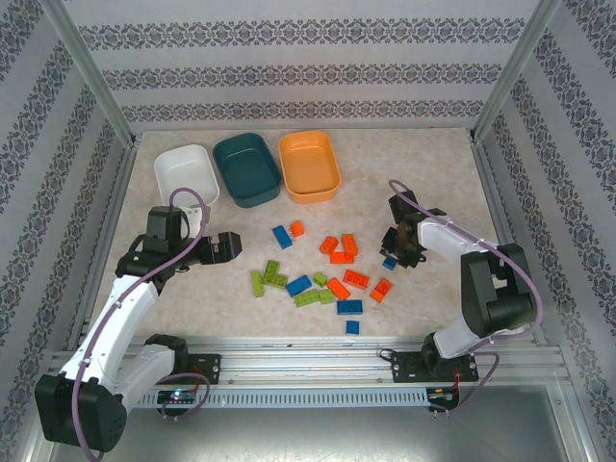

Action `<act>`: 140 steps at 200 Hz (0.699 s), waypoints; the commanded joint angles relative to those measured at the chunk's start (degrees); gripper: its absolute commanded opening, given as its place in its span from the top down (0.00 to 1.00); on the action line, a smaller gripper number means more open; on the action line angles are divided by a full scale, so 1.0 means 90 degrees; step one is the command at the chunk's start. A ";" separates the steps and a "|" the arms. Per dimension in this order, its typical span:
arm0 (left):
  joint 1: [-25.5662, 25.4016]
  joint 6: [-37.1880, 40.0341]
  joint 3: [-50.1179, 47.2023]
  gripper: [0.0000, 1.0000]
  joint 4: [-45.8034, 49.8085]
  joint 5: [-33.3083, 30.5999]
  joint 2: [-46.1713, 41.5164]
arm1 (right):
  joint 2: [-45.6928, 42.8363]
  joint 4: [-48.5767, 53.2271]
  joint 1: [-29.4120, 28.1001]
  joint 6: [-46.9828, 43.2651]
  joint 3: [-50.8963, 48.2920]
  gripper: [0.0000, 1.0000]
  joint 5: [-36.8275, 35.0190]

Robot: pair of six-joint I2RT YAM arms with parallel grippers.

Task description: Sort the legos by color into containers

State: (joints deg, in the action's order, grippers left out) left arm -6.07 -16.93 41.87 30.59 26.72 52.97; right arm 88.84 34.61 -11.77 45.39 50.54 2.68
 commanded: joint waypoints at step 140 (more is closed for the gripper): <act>-0.0301 0.0211 -0.0013 0.00 0.0053 -0.0351 -0.0001 | 0.3189 0.0028 -0.0986 -0.1087 0.5674 0.71 0.1807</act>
State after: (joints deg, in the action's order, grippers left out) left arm -7.92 -16.67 41.85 30.63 25.15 53.04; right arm 111.85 31.94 -19.79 38.33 95.13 16.49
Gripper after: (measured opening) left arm 0.999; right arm 0.301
